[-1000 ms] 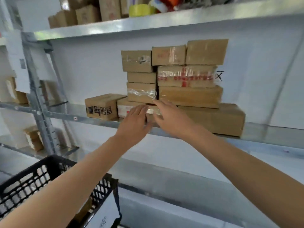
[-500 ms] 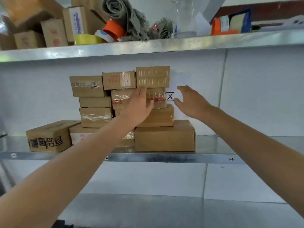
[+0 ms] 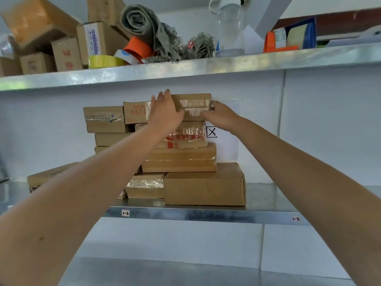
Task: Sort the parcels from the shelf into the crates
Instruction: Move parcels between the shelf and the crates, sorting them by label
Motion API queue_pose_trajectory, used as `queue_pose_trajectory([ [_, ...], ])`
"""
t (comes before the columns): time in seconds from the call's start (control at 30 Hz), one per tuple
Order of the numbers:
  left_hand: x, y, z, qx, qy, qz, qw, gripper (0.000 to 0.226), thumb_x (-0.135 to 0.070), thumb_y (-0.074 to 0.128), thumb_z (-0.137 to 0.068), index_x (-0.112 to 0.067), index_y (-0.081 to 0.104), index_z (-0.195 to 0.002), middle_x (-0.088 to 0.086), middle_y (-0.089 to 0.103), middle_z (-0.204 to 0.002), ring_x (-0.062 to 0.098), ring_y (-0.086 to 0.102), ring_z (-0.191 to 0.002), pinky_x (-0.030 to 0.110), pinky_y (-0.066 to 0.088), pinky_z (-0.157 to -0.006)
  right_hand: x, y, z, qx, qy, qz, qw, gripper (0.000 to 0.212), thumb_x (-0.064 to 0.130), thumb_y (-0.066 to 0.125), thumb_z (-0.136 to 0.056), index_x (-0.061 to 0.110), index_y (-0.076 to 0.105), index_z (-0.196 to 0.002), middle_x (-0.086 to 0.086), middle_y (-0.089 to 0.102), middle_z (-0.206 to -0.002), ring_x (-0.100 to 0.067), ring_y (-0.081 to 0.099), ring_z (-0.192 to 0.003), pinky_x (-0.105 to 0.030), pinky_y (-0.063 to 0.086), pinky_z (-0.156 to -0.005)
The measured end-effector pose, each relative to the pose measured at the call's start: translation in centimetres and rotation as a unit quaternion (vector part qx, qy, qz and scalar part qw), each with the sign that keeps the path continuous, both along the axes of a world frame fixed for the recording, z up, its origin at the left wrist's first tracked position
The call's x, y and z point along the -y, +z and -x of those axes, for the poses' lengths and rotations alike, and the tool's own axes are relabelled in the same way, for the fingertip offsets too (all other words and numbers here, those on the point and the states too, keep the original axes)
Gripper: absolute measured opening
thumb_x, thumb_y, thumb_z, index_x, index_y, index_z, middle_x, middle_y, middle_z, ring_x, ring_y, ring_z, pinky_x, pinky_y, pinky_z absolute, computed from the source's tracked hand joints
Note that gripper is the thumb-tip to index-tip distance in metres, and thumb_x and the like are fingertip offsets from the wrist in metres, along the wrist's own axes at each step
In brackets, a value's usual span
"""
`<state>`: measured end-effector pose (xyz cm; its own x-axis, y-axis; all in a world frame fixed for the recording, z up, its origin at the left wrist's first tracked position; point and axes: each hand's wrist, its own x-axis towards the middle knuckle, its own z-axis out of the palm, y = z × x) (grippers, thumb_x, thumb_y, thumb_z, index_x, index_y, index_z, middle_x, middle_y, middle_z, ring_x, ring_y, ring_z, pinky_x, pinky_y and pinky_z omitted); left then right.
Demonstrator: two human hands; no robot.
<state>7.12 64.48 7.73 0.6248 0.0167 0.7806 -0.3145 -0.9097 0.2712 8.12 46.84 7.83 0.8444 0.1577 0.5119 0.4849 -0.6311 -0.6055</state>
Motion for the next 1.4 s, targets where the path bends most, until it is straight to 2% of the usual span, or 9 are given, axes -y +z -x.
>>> queue_pose_trajectory([
  [0.13,1.7,0.3,1.0,0.091,-0.089,0.058,0.990,0.063,-0.017,0.053,-0.095,-0.011,0.028,-0.152,0.011,0.040,-0.149,0.020,0.045,-0.128,0.036,0.041,-0.106,0.6,-0.1,-0.4,0.022,0.042,-0.091,0.995,0.032,0.026,0.051,-0.095,0.019,0.056,-0.125,-0.002,0.061,-0.119,-0.017,0.057,-0.106,-0.023,0.044,-0.078],
  [0.27,3.9,-0.7,2.5,0.050,-0.213,0.317,0.923,0.054,-0.019,0.051,-0.098,-0.006,0.037,-0.149,0.009,0.047,-0.148,0.024,0.056,-0.124,0.034,0.048,-0.101,3.0,-0.5,1.3,0.080,0.077,-0.184,0.977,0.041,0.021,0.052,-0.096,0.028,0.051,-0.136,0.017,0.060,-0.112,0.007,0.056,-0.099,-0.005,0.041,-0.071],
  [0.33,4.7,-1.4,2.6,-0.006,-0.236,0.436,0.868,0.046,-0.022,0.053,-0.097,0.002,0.050,-0.136,0.019,0.057,-0.136,0.033,0.057,-0.122,0.042,0.047,-0.101,4.3,-1.4,2.5,0.110,0.086,-0.198,0.970,0.041,0.020,0.051,-0.100,0.027,0.048,-0.141,0.015,0.060,-0.121,0.005,0.057,-0.108,-0.009,0.043,-0.083],
  [0.43,5.3,-3.3,3.4,-0.065,-0.306,0.529,0.789,0.019,-0.028,0.059,-0.097,-0.013,0.065,-0.107,0.000,0.069,-0.108,0.015,0.062,-0.106,0.035,0.044,-0.102,6.1,-3.6,4.5,0.162,0.082,-0.199,0.963,0.039,0.026,0.049,-0.104,0.022,0.047,-0.142,0.006,0.055,-0.135,-0.006,0.052,-0.124,-0.028,0.047,-0.102],
  [0.6,6.7,-7.5,5.3,-0.075,-0.380,0.561,0.732,0.009,-0.034,0.060,-0.097,-0.025,0.062,-0.097,0.005,0.066,-0.122,0.024,0.067,-0.110,0.047,0.058,-0.090,7.3,-6.6,8.1,0.182,0.040,-0.247,0.951,0.026,0.039,0.047,-0.103,0.022,0.055,-0.121,0.011,0.059,-0.118,-0.003,0.058,-0.113,-0.038,0.052,-0.099],
  [0.83,7.4,-11.1,7.8,-0.087,-0.362,0.536,0.758,0.024,-0.049,0.065,-0.089,-0.025,0.064,-0.091,-0.002,0.074,-0.104,0.014,0.072,-0.099,0.033,0.058,-0.087,7.4,-9.9,10.7,0.171,-0.044,-0.304,0.936,0.021,0.047,0.052,-0.098,0.027,0.053,-0.106,0.011,0.057,-0.106,0.016,0.054,-0.085,0.000,0.041,-0.070],
  [1.0,6.5,-15.7,9.0,-0.097,-0.304,0.542,0.777,0.026,-0.036,0.073,-0.087,-0.021,0.057,-0.073,-0.010,0.072,-0.083,0.013,0.070,-0.097,0.030,0.061,-0.079,7.1,-15.2,11.6,0.104,-0.037,-0.269,0.957,0.032,0.040,0.053,-0.098,0.033,0.058,-0.129,0.007,0.046,-0.109,0.005,0.055,-0.096,0.001,0.040,-0.075],
  [1.23,3.4,-21.6,11.8,-0.103,-0.216,0.557,0.795,0.021,-0.031,0.072,-0.090,-0.025,0.075,-0.110,-0.010,0.074,-0.106,0.013,0.067,-0.103,0.039,0.057,-0.092,4.7,-20.5,12.0,0.036,-0.018,-0.134,0.990,0.037,0.034,0.054,-0.099,0.033,0.054,-0.136,0.007,0.052,-0.107,-0.002,0.054,-0.097,-0.009,0.038,-0.077],
  [1.4,0.6,-23.3,13.4,-0.068,-0.155,0.504,0.847,0.030,-0.030,0.073,-0.088,-0.037,0.072,-0.118,-0.020,0.071,-0.108,-0.002,0.064,-0.099,0.012,0.048,-0.078,2.4,-22.4,11.6,-0.026,0.063,-0.170,0.983,0.016,0.038,0.055,-0.098,0.031,0.068,-0.103,0.022,0.070,-0.092,0.004,0.064,-0.092,-0.011,0.051,-0.077],
])
